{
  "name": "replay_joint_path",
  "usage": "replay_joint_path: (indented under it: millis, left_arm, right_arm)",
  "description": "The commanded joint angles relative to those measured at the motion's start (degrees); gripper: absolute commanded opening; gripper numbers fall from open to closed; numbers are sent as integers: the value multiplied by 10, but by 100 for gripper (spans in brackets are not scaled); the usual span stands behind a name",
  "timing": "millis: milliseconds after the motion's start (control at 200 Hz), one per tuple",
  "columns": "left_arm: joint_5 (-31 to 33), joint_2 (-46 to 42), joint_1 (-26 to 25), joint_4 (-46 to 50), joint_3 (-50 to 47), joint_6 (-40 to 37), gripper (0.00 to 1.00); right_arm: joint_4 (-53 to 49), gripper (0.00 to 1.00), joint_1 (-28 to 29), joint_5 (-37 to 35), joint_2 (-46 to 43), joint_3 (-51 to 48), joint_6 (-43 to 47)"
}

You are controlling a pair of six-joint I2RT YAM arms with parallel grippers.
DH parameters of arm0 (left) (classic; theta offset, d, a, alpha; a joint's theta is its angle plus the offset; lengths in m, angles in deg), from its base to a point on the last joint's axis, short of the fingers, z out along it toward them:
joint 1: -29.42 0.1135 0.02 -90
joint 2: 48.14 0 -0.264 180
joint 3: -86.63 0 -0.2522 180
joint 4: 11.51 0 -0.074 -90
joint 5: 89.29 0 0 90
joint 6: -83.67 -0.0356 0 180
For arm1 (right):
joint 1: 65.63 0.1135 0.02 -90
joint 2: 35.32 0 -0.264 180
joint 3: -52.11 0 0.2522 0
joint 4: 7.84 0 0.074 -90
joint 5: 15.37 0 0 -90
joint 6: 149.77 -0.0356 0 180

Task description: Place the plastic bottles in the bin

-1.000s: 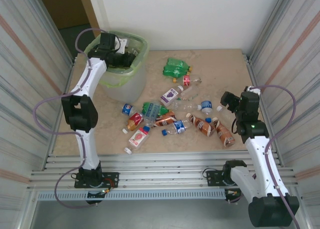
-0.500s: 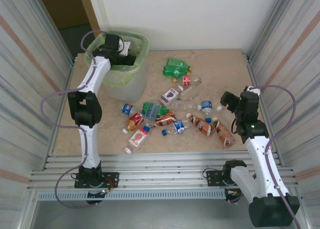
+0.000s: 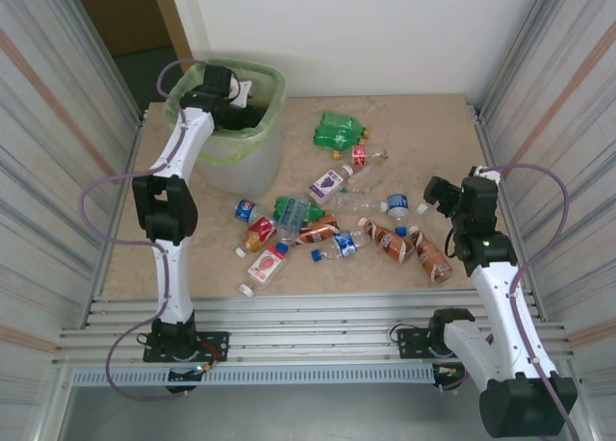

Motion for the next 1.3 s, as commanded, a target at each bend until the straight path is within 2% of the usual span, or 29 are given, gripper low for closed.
replay_joint_path:
  millis: [0,466,731,982,1297]
  left_arm:
    - [7,-53,-5,7,17,7,55]
    - [54,-166,-5,1,10,26,54]
    - [99,-275,-20,-33,-62,21,54]
    - [198,-410,-102,-56,-207,-3,56]
    - [323,-576,-213,-53,-400,38,61]
  right_arm:
    - [6,98,4,-7,-7,-6,-16]
    - [7,98,4,-6,-10,-7,-13]
    - [-1,98,4,-17,-15,-3,-17]
    - [-25,98,4,-41,-19,7,-25]
    - [-50,98,4,-71,-18,12,-34]
